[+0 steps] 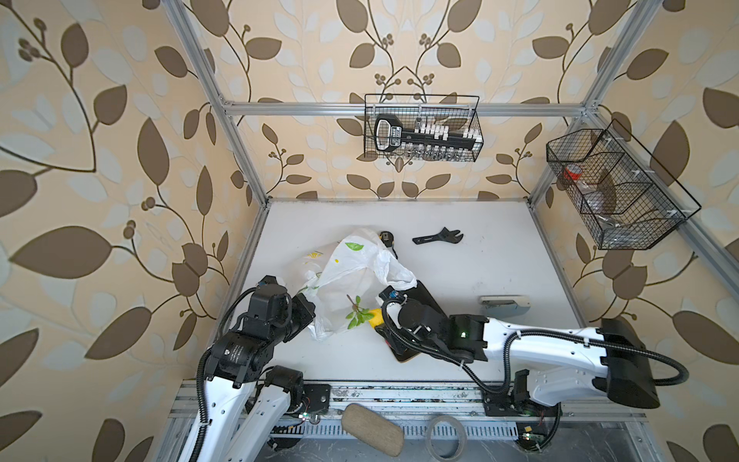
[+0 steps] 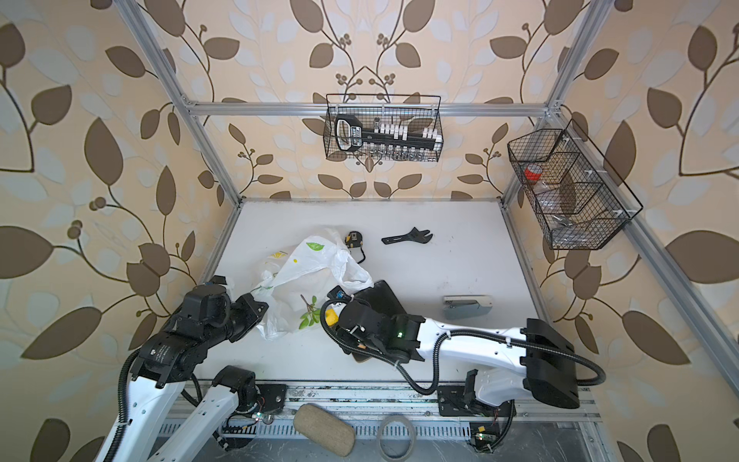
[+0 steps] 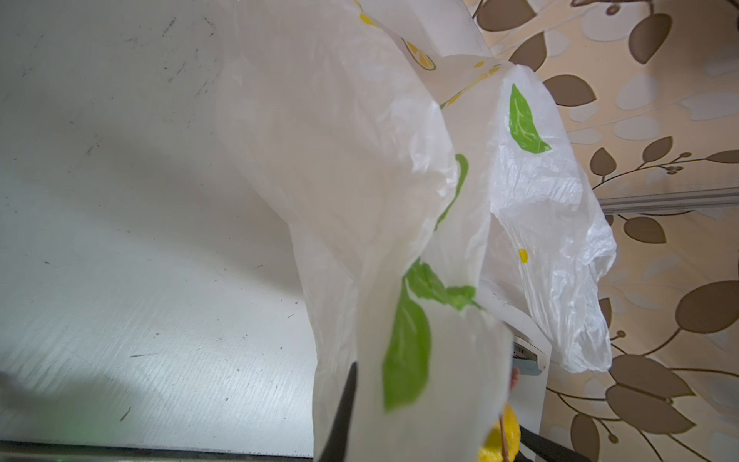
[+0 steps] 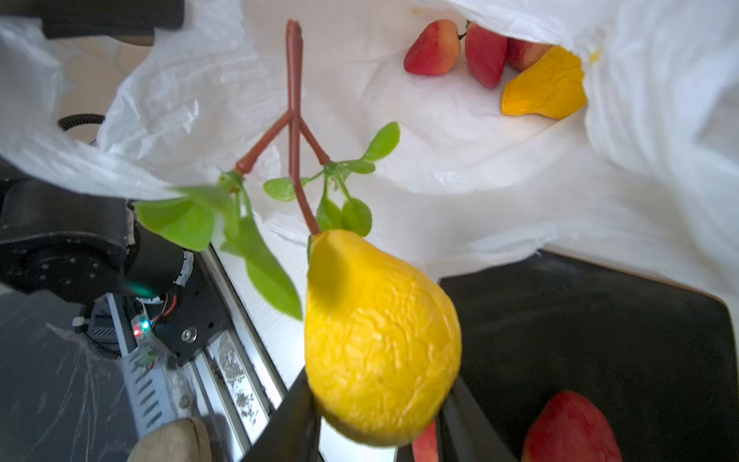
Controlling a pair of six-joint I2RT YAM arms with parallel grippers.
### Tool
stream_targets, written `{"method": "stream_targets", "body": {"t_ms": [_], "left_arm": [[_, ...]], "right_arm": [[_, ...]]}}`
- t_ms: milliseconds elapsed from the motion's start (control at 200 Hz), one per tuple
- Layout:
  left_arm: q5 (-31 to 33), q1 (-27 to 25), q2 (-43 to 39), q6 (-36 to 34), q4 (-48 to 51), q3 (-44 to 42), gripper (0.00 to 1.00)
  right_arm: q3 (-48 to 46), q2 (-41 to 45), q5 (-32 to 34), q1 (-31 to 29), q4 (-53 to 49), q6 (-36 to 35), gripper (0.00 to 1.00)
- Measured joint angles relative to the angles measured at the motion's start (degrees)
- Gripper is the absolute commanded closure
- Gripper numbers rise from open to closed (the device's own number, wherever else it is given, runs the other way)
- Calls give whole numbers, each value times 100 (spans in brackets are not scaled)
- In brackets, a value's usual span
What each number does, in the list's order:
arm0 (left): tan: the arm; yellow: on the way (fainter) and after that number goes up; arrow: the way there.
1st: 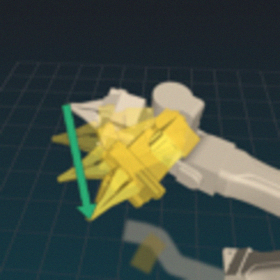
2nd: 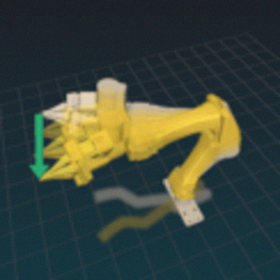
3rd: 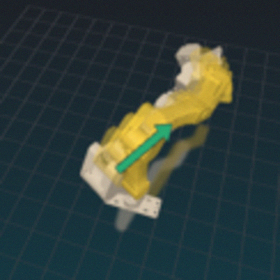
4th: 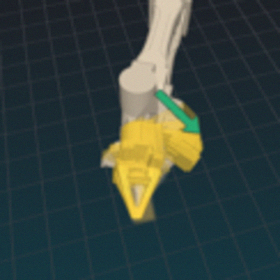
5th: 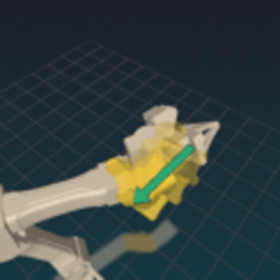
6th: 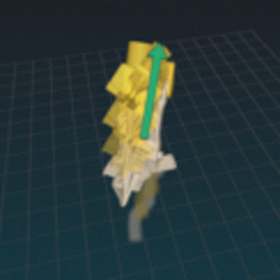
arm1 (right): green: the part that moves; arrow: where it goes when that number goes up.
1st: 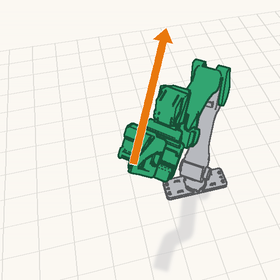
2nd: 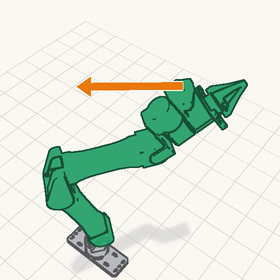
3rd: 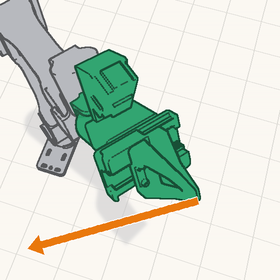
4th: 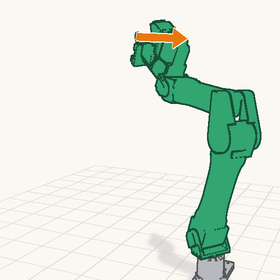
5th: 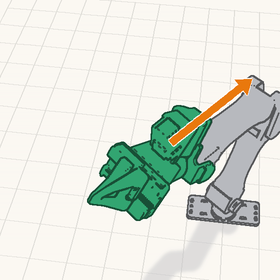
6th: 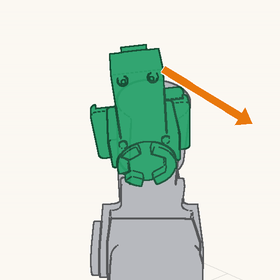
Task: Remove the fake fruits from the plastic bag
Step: 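Lift the pear branch out and lower it onto the black mat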
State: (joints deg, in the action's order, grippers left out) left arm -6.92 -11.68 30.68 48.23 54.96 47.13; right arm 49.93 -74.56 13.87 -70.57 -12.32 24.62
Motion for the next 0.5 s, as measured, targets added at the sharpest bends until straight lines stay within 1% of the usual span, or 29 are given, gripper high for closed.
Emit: {"method": "stream_targets", "body": {"t_ms": [145, 315, 415, 500], "left_arm": [[0, 0, 0, 2, -4, 0, 100], [0, 0, -4, 0, -15, 0, 100], [0, 0, -4, 2, -24, 0, 100], [0, 0, -4, 2, -33, 0, 100]], "right_arm": [[-573, 975, 221, -11, -518, 356, 60], [-1342, 2288, 564, 15, -1268, 1038, 59], [-1646, 2706, 688, 179, -1700, 1462, 60], [-1808, 2879, 758, 520, -1965, 1766, 59]]}}
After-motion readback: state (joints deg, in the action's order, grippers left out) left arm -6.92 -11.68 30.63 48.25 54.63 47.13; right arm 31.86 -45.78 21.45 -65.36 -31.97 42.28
